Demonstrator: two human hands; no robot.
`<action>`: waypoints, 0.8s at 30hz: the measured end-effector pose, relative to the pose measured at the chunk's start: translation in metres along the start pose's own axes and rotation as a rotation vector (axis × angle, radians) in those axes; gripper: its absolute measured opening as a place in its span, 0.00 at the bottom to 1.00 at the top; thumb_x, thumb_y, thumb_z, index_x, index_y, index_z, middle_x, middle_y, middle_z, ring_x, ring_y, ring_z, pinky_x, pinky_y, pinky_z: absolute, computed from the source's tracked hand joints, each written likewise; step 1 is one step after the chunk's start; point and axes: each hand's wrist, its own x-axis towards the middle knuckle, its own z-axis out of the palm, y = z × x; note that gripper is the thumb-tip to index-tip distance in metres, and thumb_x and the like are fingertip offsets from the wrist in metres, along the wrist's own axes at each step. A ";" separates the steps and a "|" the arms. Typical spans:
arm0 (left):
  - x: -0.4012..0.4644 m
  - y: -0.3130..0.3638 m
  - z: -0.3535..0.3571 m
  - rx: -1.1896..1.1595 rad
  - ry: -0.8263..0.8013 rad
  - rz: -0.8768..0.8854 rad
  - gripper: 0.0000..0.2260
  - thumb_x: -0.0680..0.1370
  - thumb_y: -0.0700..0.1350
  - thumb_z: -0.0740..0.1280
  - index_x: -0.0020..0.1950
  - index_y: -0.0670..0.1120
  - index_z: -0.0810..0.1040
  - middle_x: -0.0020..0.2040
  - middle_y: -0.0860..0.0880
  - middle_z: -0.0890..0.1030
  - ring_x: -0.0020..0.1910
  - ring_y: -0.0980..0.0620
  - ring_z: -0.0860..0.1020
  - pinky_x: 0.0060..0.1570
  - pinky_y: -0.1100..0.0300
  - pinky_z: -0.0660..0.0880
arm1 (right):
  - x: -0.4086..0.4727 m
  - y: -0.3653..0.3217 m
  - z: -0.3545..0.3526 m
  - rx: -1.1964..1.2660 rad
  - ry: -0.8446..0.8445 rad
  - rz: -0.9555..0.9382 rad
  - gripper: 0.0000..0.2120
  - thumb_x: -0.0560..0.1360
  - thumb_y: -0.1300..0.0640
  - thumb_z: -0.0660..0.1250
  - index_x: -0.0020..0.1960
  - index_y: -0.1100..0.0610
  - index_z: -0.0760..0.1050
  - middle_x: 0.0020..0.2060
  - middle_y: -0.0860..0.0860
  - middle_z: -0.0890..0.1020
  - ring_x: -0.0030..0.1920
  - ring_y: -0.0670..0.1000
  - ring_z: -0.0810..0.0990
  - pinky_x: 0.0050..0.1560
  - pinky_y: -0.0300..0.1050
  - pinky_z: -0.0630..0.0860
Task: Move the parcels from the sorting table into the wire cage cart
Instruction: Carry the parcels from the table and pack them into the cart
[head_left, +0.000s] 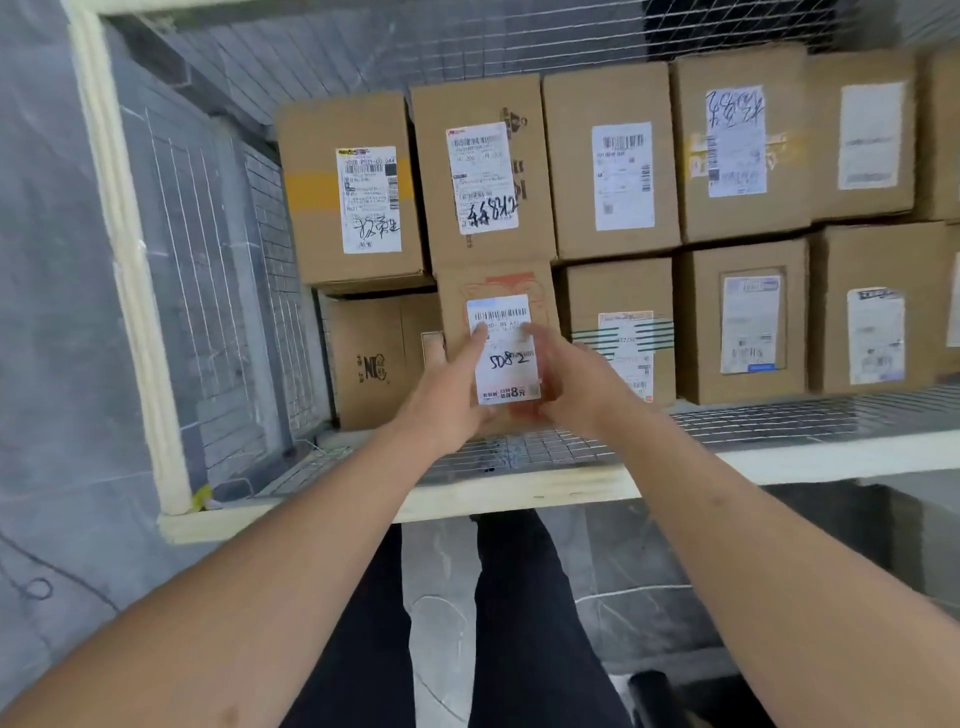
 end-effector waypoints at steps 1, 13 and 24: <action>0.006 -0.002 0.004 0.018 0.009 0.016 0.45 0.77 0.41 0.76 0.85 0.54 0.49 0.81 0.42 0.52 0.76 0.40 0.65 0.70 0.56 0.65 | 0.005 0.003 0.003 -0.007 0.000 0.006 0.49 0.71 0.55 0.78 0.77 0.31 0.51 0.53 0.52 0.77 0.49 0.53 0.79 0.52 0.49 0.78; 0.065 -0.029 0.044 0.144 0.006 -0.016 0.55 0.75 0.38 0.76 0.80 0.67 0.38 0.78 0.51 0.42 0.68 0.36 0.73 0.67 0.41 0.74 | 0.042 0.027 0.013 -0.086 -0.246 0.061 0.60 0.70 0.51 0.80 0.81 0.34 0.37 0.72 0.61 0.61 0.67 0.65 0.73 0.71 0.56 0.70; 0.061 0.014 0.007 0.681 0.078 0.134 0.35 0.77 0.43 0.73 0.80 0.43 0.62 0.83 0.40 0.54 0.80 0.33 0.55 0.78 0.40 0.59 | 0.040 -0.014 -0.007 -0.277 -0.044 0.070 0.27 0.80 0.52 0.66 0.77 0.56 0.65 0.68 0.60 0.67 0.59 0.64 0.78 0.58 0.54 0.78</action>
